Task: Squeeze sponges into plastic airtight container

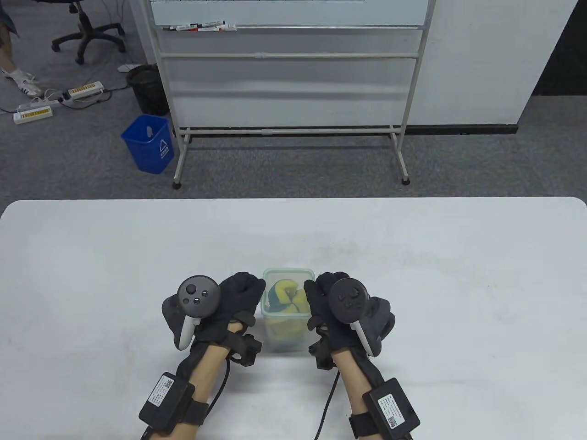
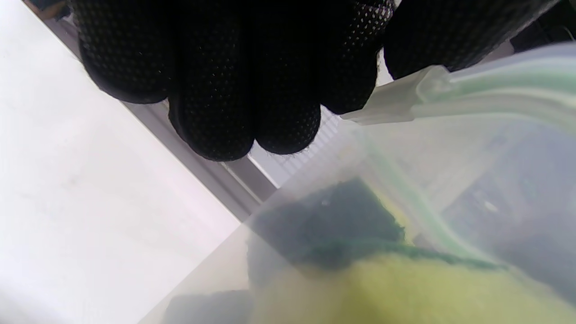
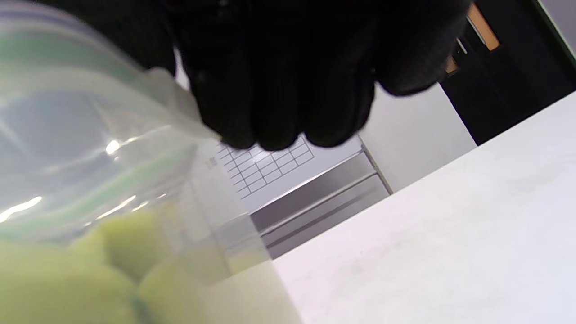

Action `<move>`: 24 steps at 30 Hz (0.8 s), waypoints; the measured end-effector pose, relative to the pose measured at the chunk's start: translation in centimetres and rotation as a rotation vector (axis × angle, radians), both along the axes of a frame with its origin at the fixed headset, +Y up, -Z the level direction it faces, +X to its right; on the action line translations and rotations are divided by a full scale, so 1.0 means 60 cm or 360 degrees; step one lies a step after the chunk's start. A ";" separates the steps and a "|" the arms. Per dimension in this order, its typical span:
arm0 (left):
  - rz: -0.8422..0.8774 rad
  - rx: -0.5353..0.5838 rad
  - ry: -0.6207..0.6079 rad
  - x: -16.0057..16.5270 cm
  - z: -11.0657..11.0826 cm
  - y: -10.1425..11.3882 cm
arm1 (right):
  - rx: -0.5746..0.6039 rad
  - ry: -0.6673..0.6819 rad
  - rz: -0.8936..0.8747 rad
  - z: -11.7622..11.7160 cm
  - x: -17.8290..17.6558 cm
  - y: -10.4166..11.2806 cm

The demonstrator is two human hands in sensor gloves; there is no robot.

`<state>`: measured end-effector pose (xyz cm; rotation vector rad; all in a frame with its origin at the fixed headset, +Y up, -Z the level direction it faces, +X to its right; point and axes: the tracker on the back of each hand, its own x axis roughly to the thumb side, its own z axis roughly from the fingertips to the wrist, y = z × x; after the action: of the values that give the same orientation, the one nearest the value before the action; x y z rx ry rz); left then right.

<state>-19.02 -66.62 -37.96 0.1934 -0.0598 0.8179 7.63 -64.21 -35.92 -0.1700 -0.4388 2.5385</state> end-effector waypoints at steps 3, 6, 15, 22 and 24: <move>-0.0038 0.0057 0.0017 -0.009 0.008 0.009 | 0.0079 -0.0044 -0.0072 0.007 0.012 0.007; -0.0130 0.0152 0.0045 -0.017 0.018 0.028 | 0.0125 -0.0003 -0.0074 0.016 0.031 0.018; -0.0683 0.0196 -0.0103 -0.031 0.041 0.018 | 0.0163 0.0222 0.0329 0.038 0.091 -0.045; -0.0893 0.0201 -0.0171 -0.050 0.059 -0.033 | 0.0020 0.0325 0.0514 0.030 0.085 -0.098; -0.0982 0.0116 -0.0252 -0.051 0.062 -0.041 | -0.0023 0.0355 0.0547 0.027 0.083 -0.105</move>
<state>-22.07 -69.07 -34.25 0.1653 -0.2843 0.2139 12.59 -70.52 -34.31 0.1997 -0.3878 2.8540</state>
